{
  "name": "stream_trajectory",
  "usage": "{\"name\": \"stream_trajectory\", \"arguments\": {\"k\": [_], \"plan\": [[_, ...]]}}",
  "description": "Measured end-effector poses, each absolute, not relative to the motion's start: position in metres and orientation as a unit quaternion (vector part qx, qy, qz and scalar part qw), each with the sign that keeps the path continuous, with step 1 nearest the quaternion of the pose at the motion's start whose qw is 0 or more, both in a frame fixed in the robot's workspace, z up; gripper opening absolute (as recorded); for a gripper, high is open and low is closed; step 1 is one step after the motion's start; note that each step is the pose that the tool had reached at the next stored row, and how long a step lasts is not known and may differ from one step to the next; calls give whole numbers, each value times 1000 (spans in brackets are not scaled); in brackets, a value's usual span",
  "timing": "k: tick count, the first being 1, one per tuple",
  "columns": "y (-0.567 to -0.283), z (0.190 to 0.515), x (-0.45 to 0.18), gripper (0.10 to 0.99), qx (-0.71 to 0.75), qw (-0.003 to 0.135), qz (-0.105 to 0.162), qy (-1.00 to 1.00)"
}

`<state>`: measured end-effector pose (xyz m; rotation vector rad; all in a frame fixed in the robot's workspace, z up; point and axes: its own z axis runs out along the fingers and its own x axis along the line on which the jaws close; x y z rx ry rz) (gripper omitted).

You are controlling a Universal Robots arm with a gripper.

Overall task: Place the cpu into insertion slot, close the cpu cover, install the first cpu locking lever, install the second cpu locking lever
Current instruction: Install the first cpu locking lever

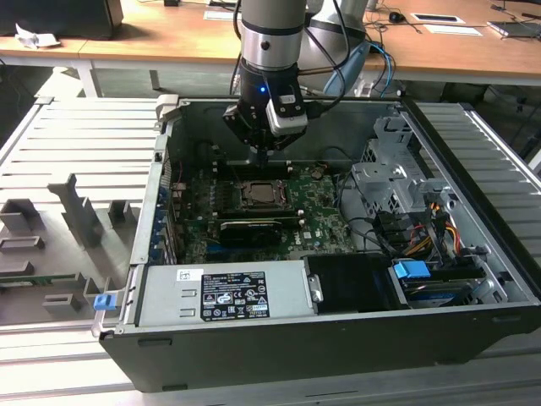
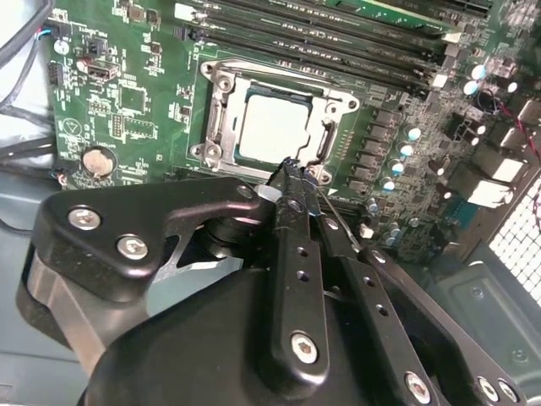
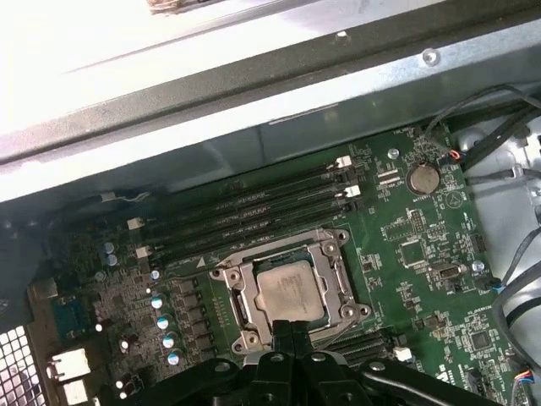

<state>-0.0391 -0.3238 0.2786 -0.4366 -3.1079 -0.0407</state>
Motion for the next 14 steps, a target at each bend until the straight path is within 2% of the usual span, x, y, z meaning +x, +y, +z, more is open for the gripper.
{"name": "stream_trajectory", "arguments": {"k": [14], "plan": [[-324, 279, -40, 106, -77, 2, -13, -997]]}}
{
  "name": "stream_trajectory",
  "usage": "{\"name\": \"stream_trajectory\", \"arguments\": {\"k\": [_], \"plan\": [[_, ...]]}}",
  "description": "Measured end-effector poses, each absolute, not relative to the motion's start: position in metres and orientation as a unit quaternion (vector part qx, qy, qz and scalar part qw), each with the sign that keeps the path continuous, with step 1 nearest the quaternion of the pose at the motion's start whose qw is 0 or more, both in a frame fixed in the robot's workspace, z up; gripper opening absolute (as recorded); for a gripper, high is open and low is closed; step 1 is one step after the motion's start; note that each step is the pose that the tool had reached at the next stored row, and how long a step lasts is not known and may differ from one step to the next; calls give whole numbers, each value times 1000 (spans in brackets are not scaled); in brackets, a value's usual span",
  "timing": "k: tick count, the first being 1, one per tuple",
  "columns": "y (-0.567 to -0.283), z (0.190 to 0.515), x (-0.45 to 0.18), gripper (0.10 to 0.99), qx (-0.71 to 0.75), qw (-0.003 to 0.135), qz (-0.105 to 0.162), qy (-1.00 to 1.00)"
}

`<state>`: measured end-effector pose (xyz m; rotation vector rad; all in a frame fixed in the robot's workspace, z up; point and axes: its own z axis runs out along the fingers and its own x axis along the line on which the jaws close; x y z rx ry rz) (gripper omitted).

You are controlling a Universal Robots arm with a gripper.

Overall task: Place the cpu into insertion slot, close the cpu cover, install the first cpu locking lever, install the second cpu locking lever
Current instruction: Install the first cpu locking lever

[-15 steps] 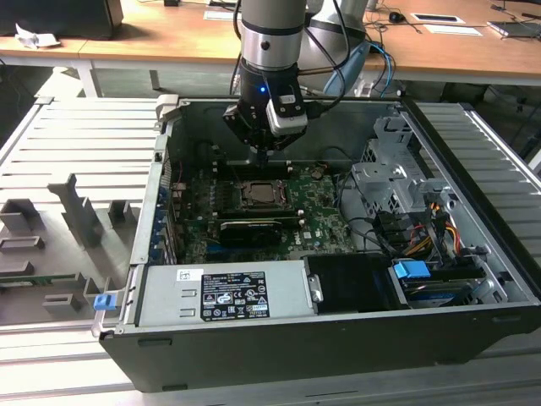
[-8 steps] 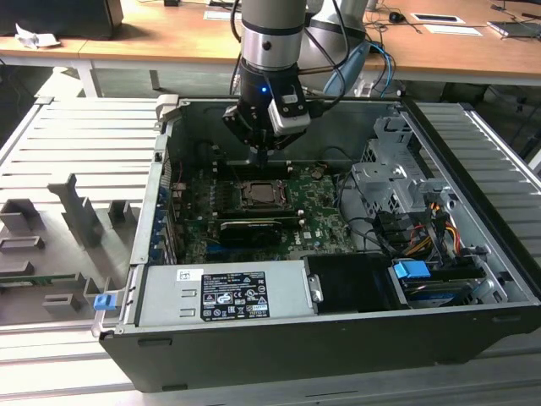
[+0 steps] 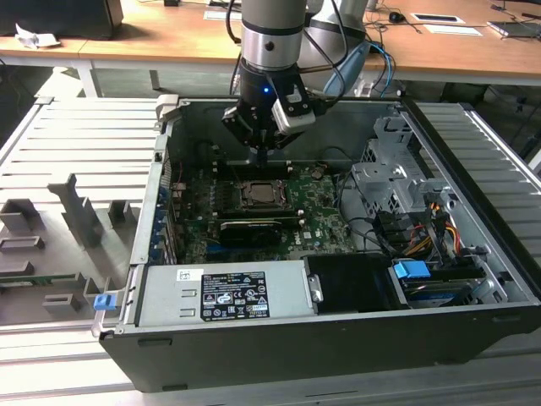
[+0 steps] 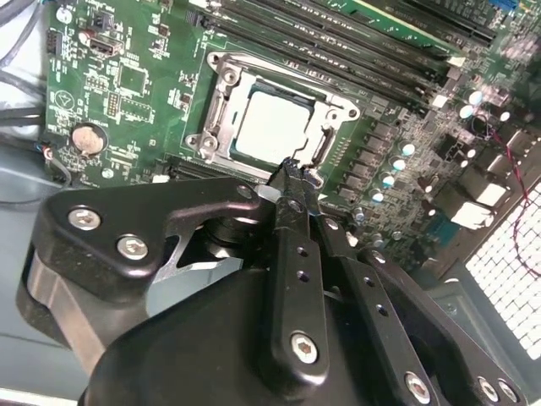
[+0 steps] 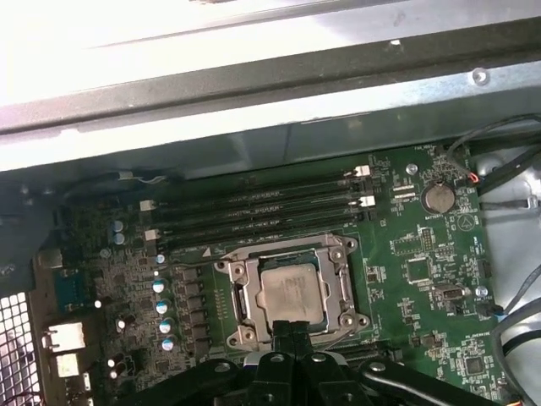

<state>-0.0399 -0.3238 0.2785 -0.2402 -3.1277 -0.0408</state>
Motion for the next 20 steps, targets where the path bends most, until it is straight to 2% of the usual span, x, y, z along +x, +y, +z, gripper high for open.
{"name": "stream_trajectory", "arguments": {"k": [20], "plan": [[-324, 279, -53, 106, -13, 3, -13, -1000]]}}
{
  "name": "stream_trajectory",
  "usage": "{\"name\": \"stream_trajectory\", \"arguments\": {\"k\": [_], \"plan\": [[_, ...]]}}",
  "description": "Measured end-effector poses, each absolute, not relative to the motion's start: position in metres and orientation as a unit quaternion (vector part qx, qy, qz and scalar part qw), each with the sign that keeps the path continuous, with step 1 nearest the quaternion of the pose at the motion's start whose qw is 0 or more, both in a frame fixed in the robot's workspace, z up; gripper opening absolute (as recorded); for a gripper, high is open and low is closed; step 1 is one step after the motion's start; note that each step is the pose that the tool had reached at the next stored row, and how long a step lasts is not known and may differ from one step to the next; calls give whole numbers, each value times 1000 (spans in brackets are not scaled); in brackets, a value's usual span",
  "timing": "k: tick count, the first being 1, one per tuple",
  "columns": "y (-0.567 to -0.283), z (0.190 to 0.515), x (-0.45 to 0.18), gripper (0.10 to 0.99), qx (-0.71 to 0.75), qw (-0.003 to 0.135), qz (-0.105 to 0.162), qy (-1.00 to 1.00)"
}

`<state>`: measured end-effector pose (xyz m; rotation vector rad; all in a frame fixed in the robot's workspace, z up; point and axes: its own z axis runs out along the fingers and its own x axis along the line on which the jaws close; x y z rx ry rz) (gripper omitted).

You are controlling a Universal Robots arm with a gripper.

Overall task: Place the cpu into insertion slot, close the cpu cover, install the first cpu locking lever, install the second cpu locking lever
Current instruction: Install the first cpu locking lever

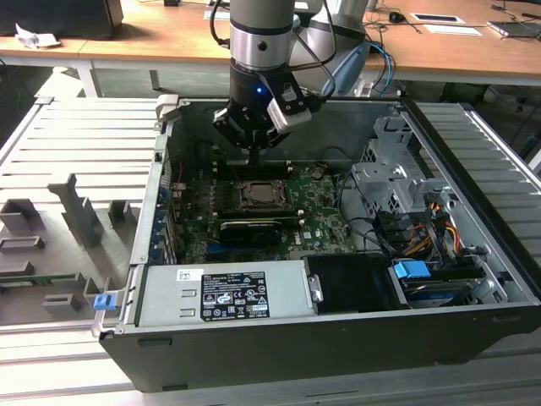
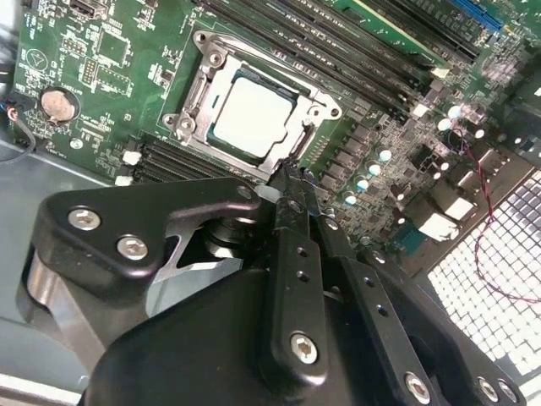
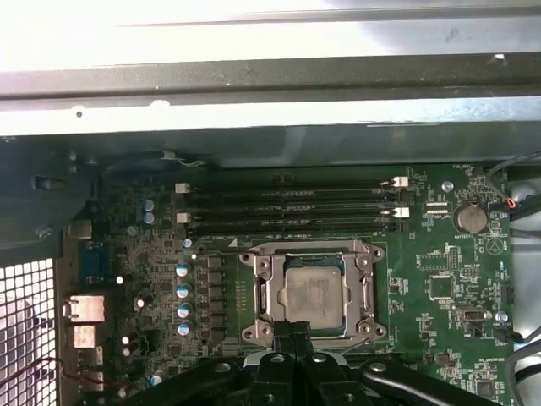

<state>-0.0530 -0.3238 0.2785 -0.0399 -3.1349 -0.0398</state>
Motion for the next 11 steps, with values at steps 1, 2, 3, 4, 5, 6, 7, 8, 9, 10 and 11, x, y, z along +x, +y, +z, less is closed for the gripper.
{"name": "stream_trajectory", "arguments": {"k": [1, 2, 3, 4, 5, 6, 7, 8, 9, 10, 11], "plan": [[-324, 278, -53, 106, -10, 3, -13, -1000], [-324, 279, -53, 106, -2, 3, -13, -1000], [-324, 279, -53, 106, 4, 3, -13, -1000], [-324, 279, -53, 106, 10, 3, -13, -1000], [-324, 279, -53, 106, 14, 3, -13, -1000], [-324, 278, -54, 106, 16, 3, -13, -1000], [-324, 278, -55, 106, 16, 3, -13, -1000], [-324, 278, -56, 106, 16, 3, -13, -1000], [-324, 279, -58, 106, 16, 3, -13, -1000], [-324, 278, -60, 106, 16, 3, -13, -1000], [-324, 278, -62, 106, 16, 3, -13, -1000]]}}
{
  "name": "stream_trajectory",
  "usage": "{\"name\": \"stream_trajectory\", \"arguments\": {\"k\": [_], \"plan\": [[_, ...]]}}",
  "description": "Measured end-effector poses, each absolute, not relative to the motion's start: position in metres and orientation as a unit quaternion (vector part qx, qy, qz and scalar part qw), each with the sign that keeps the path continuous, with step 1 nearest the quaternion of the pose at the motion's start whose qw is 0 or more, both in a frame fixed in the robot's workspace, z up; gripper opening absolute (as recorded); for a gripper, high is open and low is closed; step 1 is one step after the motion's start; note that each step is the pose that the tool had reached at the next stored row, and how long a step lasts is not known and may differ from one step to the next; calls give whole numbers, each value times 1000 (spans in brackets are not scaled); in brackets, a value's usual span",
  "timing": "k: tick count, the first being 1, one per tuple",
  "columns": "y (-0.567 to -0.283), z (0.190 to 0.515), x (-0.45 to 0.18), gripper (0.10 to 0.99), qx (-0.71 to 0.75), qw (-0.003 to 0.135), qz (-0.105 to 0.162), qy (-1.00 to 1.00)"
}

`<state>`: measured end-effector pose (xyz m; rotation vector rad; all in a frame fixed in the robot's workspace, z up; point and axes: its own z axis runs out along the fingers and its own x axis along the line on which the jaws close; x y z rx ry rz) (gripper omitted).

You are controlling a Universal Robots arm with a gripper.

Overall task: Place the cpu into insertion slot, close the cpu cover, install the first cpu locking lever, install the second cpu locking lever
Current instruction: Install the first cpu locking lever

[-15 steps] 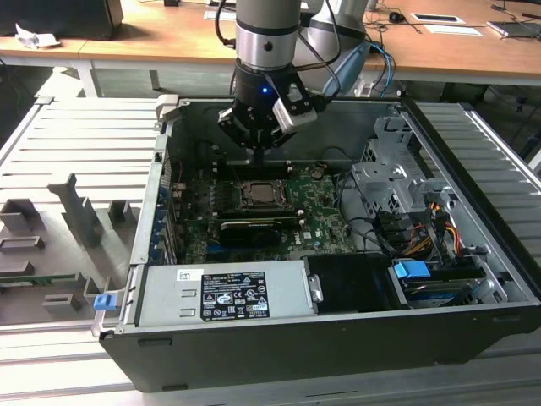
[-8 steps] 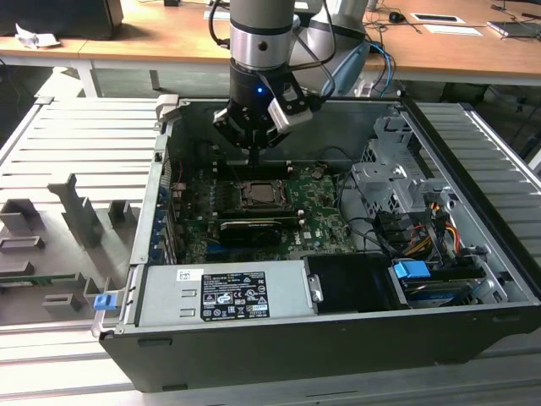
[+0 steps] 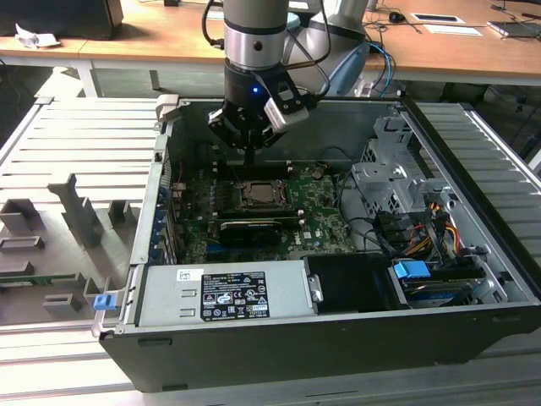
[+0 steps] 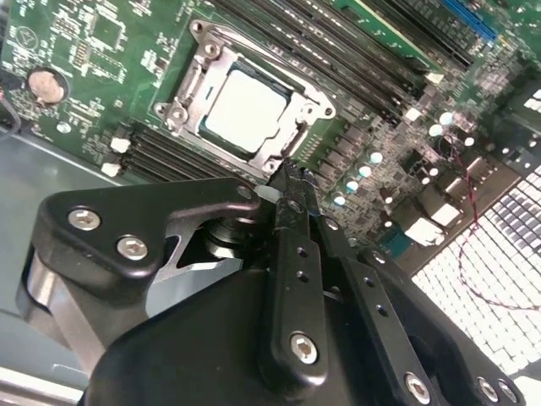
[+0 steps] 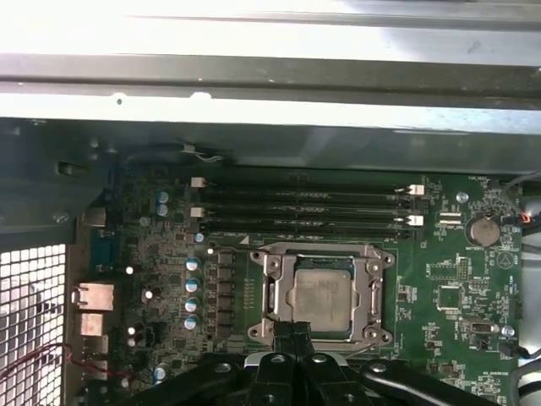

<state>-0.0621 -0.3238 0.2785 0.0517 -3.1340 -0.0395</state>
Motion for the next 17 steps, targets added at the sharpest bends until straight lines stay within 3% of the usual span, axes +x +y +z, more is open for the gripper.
{"name": "stream_trajectory", "arguments": {"k": [17], "plan": [[-325, 275, -80, 106, 20, 2, -13, -1000]]}}
